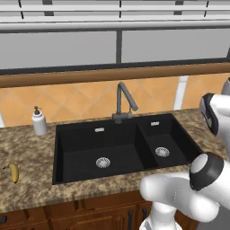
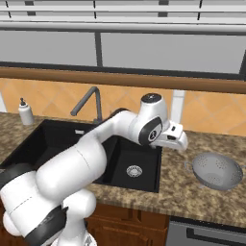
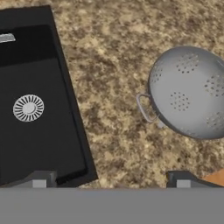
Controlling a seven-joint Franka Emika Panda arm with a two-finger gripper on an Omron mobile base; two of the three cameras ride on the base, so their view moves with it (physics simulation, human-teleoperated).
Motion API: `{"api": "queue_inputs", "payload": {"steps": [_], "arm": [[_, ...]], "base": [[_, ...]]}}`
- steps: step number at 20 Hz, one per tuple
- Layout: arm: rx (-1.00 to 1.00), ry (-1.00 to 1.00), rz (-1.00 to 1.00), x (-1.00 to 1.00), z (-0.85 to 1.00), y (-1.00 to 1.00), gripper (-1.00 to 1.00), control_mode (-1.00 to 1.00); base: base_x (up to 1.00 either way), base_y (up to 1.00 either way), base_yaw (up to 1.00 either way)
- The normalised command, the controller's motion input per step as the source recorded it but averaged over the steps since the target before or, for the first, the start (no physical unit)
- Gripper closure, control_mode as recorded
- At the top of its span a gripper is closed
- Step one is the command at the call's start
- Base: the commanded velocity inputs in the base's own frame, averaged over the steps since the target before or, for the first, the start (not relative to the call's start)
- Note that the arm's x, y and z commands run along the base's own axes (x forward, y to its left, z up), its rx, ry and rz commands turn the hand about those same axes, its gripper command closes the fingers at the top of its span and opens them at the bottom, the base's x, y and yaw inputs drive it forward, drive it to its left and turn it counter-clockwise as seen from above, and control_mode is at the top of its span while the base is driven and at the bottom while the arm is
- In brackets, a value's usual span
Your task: Put the colander in the sink, put the banana in the colander, and turn on the sink faucet and pour water over the colander.
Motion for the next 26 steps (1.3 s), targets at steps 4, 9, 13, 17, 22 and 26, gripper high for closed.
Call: {"api": "queue_inputs", "payload": {"steps": [4, 9, 13, 17, 22, 26], "arm": [[0.00, 0.11, -0.02, 0.12, -0.32, -0.53, -1.00, -1.00], [0.00, 0.08, 0.00, 0.09, -0.31, -0.43, -1.00, -1.00], [0.00, 0.03, 0.00, 0.06, -0.28, -0.37, -1.00, -1.00], [0.00, 0.00, 0.01, 0.08, -0.27, -0.27, -1.00, -1.00], [0.00, 0.00, 0.06, 0.05, -0.26, -0.11, -1.00, -1.00], [0.00, 0.00, 0.08, 0.21, -0.25, -0.02, -1.00, -1.00]], "base": [[0.00, 0.00, 0.00], [0.00, 0.00, 0.00], [0.00, 0.00, 0.00], [0.00, 0.00, 0.00], [0.00, 0.00, 0.00], [0.00, 0.00, 0.00]]}}
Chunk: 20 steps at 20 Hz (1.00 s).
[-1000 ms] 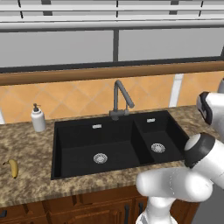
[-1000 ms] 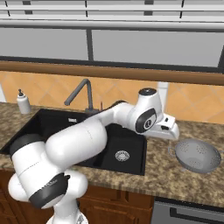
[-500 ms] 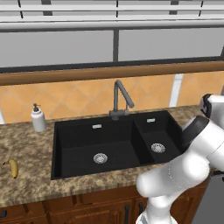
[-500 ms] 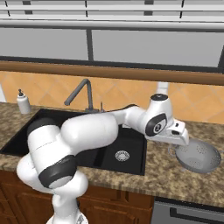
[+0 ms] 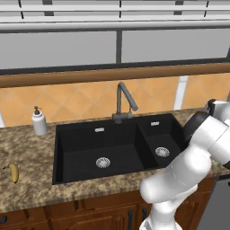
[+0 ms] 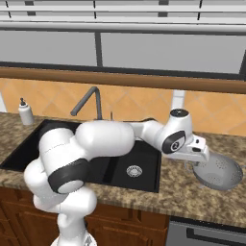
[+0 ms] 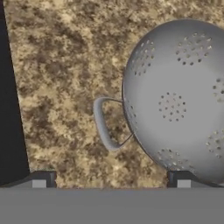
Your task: Put the colander in the sink, put the banana in the colander, and turn on the sink faucet and pour water over the colander.
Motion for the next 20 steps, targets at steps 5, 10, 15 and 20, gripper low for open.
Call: {"api": "queue_inputs", "payload": {"steps": [5, 10, 15, 20], "arm": [[0.00, 0.00, 0.06, 0.35, -0.20, -0.23, -1.00, -1.00], [0.00, 0.00, 0.03, 0.27, -0.16, -0.44, -1.00, -1.00], [0.00, 0.00, 0.02, 0.19, -0.15, -0.38, -1.00, -1.00], [0.03, 0.02, 0.05, 0.08, -0.18, -0.13, -1.00, -1.00]], "base": [[0.00, 0.00, 0.00], [0.00, 0.00, 0.00], [0.00, 0.00, 0.00], [0.00, 0.00, 0.00]]}}
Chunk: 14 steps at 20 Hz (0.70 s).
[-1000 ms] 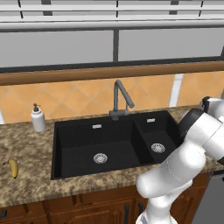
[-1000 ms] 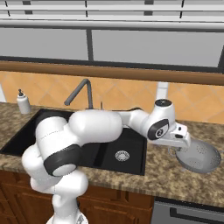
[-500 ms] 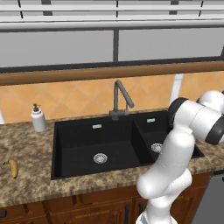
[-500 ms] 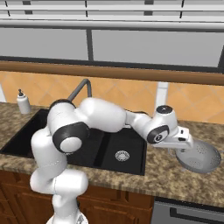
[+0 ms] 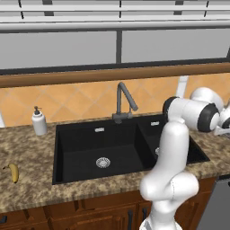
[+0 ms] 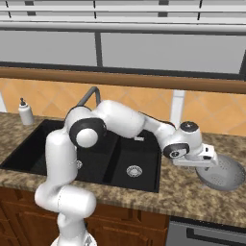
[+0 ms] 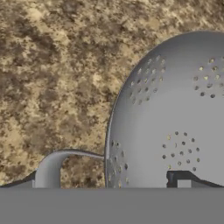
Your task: Put the colander in the sink, put the banana in the colander, and turn on the sink faucet and pour water over the colander.
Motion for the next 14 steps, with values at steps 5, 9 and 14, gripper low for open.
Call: {"api": "queue_inputs", "payload": {"steps": [5, 9, 14], "arm": [[0.08, 0.05, 0.06, 0.00, -0.22, 0.00, -1.00, -1.00], [0.06, 0.06, 0.04, 0.00, -0.16, 0.03, 1.00, -1.00], [0.01, 0.00, 0.00, -0.01, -0.01, 0.27, 1.00, -1.00]], "base": [[0.00, 0.00, 0.00], [0.00, 0.00, 0.00], [0.00, 0.00, 0.00]]}}
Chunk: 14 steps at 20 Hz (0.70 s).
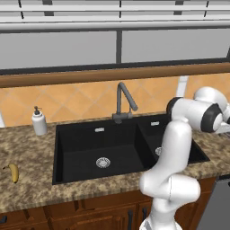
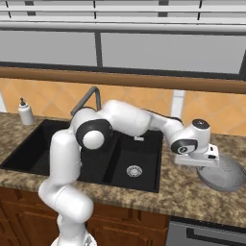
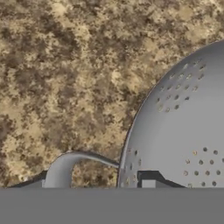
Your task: Put the colander in the sink, put the banana in the colander, and turn on the sink faucet and pour water over the colander.
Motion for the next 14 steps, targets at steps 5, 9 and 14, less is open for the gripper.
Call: {"api": "queue_inputs", "payload": {"steps": [5, 9, 14], "arm": [[-0.01, -0.01, 0.00, -0.19, 0.00, 0.82, 1.00, -1.00], [-0.08, -0.07, 0.00, -0.27, 0.00, 1.00, 1.00, -1.00], [-0.10, -0.07, 0.02, -0.22, 0.17, 1.00, 1.00, -1.00]], "base": [[0.00, 0.00, 0.00], [0.00, 0.00, 0.00], [0.00, 0.00, 0.00]]}}
